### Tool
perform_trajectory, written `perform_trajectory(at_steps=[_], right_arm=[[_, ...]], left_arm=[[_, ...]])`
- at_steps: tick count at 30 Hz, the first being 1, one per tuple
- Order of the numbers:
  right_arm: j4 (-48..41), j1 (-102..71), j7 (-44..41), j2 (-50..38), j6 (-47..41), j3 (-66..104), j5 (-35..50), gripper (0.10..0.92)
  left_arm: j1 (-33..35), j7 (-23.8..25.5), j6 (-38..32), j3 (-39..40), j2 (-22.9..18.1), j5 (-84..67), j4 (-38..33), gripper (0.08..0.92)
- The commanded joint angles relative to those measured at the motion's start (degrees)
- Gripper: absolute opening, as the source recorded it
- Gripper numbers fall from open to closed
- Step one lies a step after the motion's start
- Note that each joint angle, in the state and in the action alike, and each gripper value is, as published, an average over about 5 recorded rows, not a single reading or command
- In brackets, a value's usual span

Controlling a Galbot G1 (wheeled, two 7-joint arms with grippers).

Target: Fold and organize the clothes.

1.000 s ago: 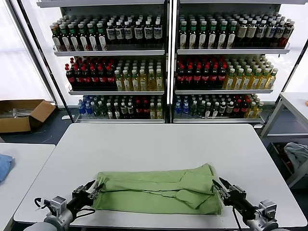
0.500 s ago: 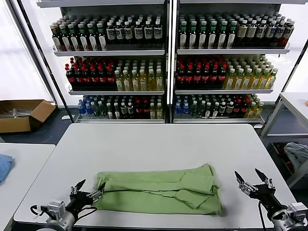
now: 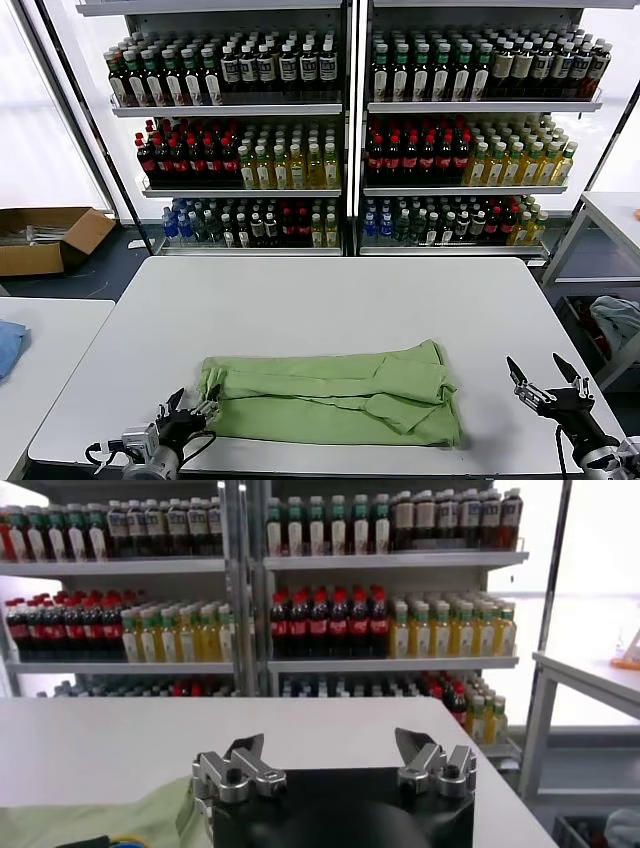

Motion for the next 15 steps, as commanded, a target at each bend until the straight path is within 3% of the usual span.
perform_trajectory(at_steps=[1, 15], right_arm=[[-0.2, -0.5, 0.1, 0.3, 1.1, 0.7, 0.4, 0.823], [0.1, -0.3, 0.1, 0.1, 0.9, 0.4, 1.1, 0.823]], left_arm=[[0.3, -4.8, 0.1, 2.9, -1.5, 1.3, 0.0, 0.611], [1.2, -4.3, -1.9, 4.3, -1.3, 5.3, -0.4, 0.196]])
